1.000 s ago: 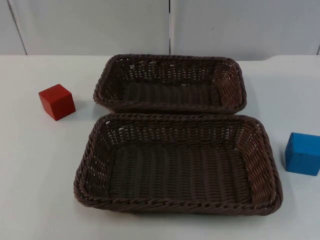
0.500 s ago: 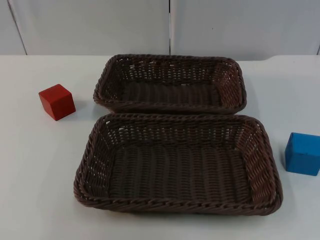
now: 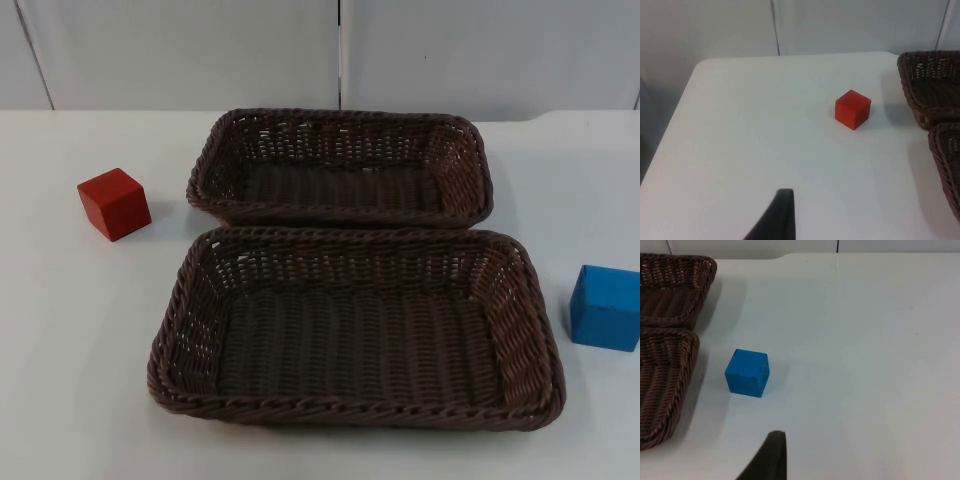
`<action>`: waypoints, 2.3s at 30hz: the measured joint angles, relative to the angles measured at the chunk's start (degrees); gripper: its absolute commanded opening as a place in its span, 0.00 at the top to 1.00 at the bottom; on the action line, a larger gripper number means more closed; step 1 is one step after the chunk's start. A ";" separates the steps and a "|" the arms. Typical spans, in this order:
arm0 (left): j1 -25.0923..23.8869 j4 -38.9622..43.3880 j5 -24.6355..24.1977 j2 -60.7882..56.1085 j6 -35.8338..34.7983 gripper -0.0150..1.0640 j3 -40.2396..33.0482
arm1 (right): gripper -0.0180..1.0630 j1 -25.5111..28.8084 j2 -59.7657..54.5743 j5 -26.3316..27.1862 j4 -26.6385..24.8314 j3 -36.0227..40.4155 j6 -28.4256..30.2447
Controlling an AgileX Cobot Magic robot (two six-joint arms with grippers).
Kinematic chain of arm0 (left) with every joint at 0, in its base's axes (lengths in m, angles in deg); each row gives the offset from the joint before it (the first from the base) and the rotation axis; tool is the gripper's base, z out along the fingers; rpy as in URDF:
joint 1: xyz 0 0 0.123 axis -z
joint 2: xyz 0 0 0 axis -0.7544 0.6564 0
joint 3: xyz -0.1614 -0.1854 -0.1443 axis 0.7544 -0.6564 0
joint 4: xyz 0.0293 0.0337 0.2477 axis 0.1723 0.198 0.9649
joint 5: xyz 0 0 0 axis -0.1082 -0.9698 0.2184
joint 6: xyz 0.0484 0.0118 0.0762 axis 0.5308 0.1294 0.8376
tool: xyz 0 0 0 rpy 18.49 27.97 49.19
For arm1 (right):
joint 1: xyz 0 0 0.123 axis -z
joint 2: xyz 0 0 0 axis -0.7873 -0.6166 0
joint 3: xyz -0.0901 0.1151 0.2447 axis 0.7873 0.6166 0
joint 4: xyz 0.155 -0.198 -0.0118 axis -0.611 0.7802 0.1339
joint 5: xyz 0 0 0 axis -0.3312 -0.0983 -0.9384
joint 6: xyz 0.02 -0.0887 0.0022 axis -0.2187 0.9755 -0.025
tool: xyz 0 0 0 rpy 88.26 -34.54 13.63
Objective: Pick up one cube with the left hand and place it into the upper basket. Pick up one cube with the right hand and place it into the lower basket.
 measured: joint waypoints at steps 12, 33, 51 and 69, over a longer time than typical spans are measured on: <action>0.00 0.00 5.38 10.50 0.94 0.01 0.00 | 0.01 0.00 0.00 0.00 0.00 0.00 0.00; 0.00 -5.00 16.77 28.69 4.72 0.01 0.00 | 0.01 0.00 0.00 0.00 0.00 0.00 0.00; 0.00 -5.86 21.31 45.37 6.89 0.01 12.31 | 0.01 0.00 0.00 0.00 0.00 0.00 0.00; 0.00 -17.89 21.45 62.69 21.48 0.01 22.68 | 0.01 0.00 0.00 0.00 0.00 0.00 0.00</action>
